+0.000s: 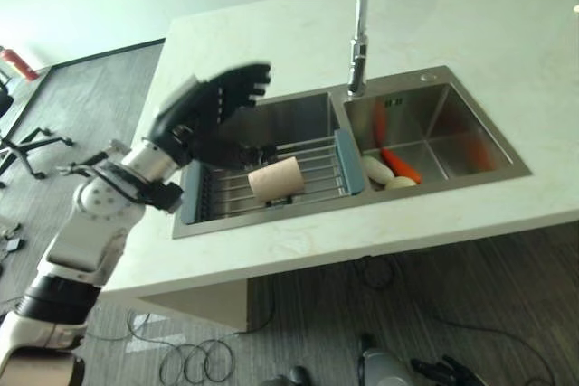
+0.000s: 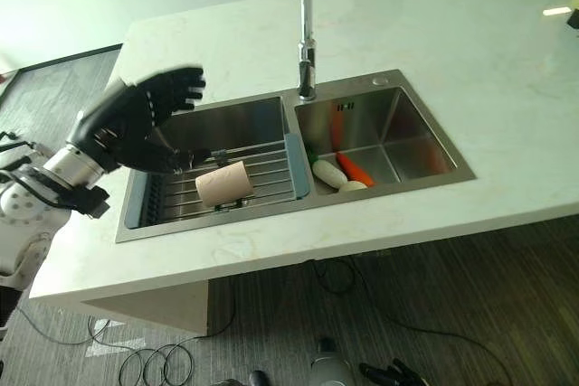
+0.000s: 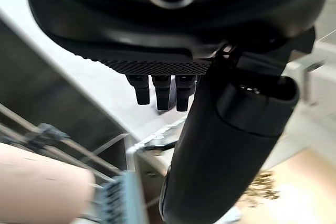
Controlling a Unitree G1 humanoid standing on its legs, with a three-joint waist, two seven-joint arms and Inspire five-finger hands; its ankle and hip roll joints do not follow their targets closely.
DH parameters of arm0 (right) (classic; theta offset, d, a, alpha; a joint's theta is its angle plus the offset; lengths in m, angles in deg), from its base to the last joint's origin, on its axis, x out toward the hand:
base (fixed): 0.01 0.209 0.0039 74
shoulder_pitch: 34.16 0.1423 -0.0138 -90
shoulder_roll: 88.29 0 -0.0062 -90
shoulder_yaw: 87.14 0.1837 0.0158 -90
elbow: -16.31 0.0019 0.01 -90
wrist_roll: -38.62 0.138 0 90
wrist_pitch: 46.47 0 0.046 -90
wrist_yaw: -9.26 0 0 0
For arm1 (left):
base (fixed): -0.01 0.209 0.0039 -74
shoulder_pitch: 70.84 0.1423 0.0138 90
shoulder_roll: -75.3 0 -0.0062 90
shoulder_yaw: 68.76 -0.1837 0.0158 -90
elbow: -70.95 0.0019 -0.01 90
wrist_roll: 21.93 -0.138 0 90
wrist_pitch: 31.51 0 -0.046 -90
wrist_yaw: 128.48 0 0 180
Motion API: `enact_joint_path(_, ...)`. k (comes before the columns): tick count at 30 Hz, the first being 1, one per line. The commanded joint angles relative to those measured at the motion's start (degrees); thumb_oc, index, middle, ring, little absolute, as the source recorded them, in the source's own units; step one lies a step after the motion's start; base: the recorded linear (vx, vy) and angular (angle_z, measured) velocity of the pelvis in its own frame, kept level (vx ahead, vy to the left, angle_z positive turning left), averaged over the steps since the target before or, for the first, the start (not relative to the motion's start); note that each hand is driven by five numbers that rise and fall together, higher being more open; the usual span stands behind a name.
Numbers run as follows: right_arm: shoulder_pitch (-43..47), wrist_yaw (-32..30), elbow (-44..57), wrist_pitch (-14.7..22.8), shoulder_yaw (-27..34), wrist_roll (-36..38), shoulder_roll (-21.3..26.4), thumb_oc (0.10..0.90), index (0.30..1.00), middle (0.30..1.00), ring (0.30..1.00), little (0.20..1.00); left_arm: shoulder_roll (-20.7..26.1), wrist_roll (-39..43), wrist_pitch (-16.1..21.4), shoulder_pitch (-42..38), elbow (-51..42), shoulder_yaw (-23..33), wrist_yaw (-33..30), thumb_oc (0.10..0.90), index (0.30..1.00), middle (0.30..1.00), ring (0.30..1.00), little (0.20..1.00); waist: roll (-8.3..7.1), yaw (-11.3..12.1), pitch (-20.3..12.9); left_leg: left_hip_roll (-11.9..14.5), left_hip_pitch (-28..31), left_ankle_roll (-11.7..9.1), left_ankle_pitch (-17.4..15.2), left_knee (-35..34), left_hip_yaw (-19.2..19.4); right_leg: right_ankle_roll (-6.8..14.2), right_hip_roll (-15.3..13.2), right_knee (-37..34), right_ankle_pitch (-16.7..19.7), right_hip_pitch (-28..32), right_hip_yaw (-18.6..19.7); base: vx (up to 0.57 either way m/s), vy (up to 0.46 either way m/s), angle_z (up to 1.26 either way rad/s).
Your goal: Place the dishes in the dishwasher.
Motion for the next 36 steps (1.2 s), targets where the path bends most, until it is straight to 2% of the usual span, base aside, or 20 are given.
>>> enact_joint_path(1, -1.00, -1.39, 1.38, 0.59, 1.27, 2.09, 0.98, 0.800, 0.900, 0.900, 0.900, 0.900, 4.35, -3.78, 2.48, -8.75, 0.68, 3.58, -5.83, 0.800, 0.900, 0.900, 0.900, 0.900, 0.20, -0.46, 0.01, 1.89, -1.91, -1.74, -6.76, 4.10, -5.13, 7.01, -4.91, 1.32, -7.80, 3.32, 2.20, 0.00, 0.000, 0.00)
enact_joint_path(8, -2.23, -1.61, 1.94, 0.99, 2.55, 0.60, 1.85, 0.800, 0.900, 0.900, 0.900, 0.900, 4.72, -7.12, 3.50, -10.29, 4.12, -0.27, -4.49, 0.800, 0.900, 0.900, 0.900, 0.900, 1.84, -1.96, 0.81, 1.42, -2.20, -1.82, -6.51, 4.10, -4.50, 7.11, -5.09, 1.32, -7.42, 2.54, 3.22, 0.00, 0.000, 0.00)
enact_joint_path(11, -2.38, -1.82, 2.88, 1.15, 2.53, 1.20, 2.40, 0.800, 0.900, 0.900, 0.900, 0.900, 4.57, -6.53, 2.51, -11.28, 4.21, -1.78, -5.15, 0.800, 0.900, 0.900, 0.900, 0.900, 2.46, -2.48, 1.15, 1.35, -2.38, -1.97, -6.39, 4.10, -4.11, 7.18, -5.40, 1.32, -7.33, 2.12, 3.18, 0.00, 0.011, -0.01)
enact_joint_path(16, -2.59, -2.11, 5.09, 1.04, 2.34, 0.28, 3.13, 0.800, 0.900, 0.900, 0.900, 0.900, 4.95, -6.60, 3.22, -12.05, 5.20, -3.13, -5.20, 0.800, 0.900, 0.900, 0.900, 0.900, 3.13, -3.19, 1.40, 1.25, -2.70, -2.10, -6.29, 4.10, -3.67, 7.29, -5.48, 1.32, -7.18, 1.43, 3.47, 0.01, 0.023, -0.08)
enact_joint_path(23, -2.65, -3.24, 5.46, -0.79, 2.74, -0.68, 3.61, 0.800, 0.900, 0.900, 0.900, 0.900, 3.19, -4.11, 2.51, -12.90, 4.87, -4.89, -3.52, 0.800, 0.900, 0.900, 0.900, 0.900, 3.07, -3.83, 2.10, 1.63, -3.04, -2.31, -6.02, 4.10, -3.08, 7.15, -5.39, 1.32, -6.92, 0.64, 3.56, 0.00, 0.000, 0.00)
enact_joint_path(30, -2.27, -2.49, 5.87, -0.29, 3.09, -0.34, 4.24, 0.800, 0.900, 0.900, 0.900, 0.900, 0.07, -6.46, 1.13, -12.60, 4.76, -6.25, -4.88, 0.800, 0.900, 0.900, 0.900, 0.900, 3.35, -4.43, 2.69, 1.57, -3.35, -2.39, -5.89, 4.10, -2.99, 7.07, -5.41, 1.32, -6.73, 0.07, 4.01, 0.00, 0.001, 0.00)
enact_joint_path(36, -1.96, -2.91, 7.05, -0.81, 2.77, -0.05, 4.13, 0.800, 0.900, 0.900, 0.900, 0.900, -0.55, -7.36, 0.99, -11.86, 5.35, -6.49, -4.14, 0.800, 0.900, 0.900, 0.900, 0.900, 3.59, -4.44, 3.05, 1.37, -3.37, -2.27, -5.91, 4.10, -2.84, 7.16, -5.59, 1.32, -6.66, -0.06, 4.02, 0.00, 0.000, 0.00)
